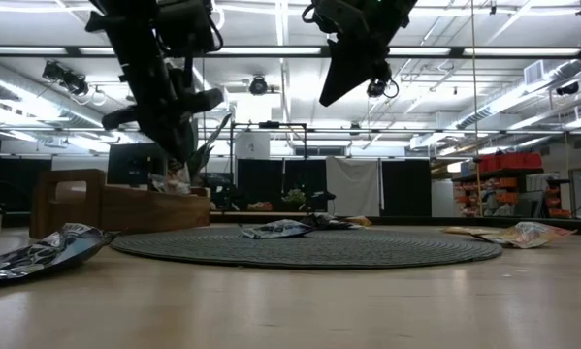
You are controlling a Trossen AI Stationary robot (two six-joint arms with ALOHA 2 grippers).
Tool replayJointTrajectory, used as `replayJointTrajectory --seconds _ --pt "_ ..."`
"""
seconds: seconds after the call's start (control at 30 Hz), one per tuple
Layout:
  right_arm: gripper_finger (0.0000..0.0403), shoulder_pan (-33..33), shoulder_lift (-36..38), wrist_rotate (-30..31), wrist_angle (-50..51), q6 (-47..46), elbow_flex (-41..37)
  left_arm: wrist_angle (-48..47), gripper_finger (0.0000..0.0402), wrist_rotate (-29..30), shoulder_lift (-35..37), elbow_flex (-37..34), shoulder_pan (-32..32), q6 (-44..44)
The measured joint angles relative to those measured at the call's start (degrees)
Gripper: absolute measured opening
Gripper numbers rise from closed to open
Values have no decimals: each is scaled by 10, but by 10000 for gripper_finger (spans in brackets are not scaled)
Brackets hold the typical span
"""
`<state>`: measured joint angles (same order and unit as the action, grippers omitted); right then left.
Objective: Pick & Place Tea
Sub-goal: Put the brown tea bag into the top section of the wooden organizer
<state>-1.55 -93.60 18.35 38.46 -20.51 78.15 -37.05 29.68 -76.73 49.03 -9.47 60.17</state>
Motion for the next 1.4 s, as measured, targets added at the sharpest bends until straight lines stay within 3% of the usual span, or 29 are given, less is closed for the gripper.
replayJointTrajectory --seconds 0.33,0.57,0.8,1.4 --pt "1 0 0 0 -4 0 0 46 3 -5 0 -47 -15 -8" --pt "1 0 0 0 -13 0 0 103 3 -45 0 -82 -24 -8" --pt "1 0 0 -1 -17 0 0 119 7 -45 0 -83 -24 -9" --pt "5 0 0 -14 -18 0 0 122 123 -39 7 -83 -24 -15"
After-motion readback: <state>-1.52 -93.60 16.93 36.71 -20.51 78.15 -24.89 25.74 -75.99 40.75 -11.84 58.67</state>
